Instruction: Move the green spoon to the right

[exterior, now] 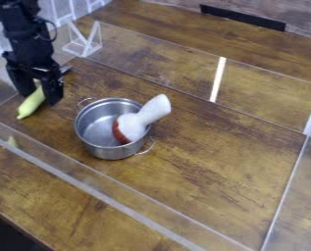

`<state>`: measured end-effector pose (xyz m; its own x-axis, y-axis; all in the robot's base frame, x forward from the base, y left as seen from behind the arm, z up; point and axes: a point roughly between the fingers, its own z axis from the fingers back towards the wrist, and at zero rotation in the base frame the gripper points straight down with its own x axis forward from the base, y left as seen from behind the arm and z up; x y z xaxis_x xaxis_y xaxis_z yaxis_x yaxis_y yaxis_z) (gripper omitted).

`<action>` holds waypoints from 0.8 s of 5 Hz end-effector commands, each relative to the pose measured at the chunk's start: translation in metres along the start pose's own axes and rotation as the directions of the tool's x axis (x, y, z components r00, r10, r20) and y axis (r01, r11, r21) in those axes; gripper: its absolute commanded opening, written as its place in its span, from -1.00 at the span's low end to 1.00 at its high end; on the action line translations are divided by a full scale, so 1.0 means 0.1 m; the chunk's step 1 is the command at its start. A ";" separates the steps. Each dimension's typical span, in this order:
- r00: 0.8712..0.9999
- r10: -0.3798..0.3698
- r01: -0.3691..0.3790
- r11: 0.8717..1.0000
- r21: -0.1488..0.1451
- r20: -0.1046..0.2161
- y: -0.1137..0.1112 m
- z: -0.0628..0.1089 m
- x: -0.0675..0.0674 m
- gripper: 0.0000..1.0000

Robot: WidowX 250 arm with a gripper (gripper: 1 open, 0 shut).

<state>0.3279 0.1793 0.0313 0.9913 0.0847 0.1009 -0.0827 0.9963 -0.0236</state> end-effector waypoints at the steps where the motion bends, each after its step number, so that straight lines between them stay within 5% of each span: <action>1: 0.998 -0.018 0.018 1.000 0.002 0.064 0.05 0.28 0.14 1.00; 2: 0.997 -0.020 0.021 1.000 -0.015 0.069 0.08 0.39 0.17 1.00; 4: 0.998 -0.002 0.005 0.999 -0.047 0.069 0.06 0.32 0.13 1.00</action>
<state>0.3364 0.1800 0.0470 0.9896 0.0734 0.1233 -0.0622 0.9938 -0.0926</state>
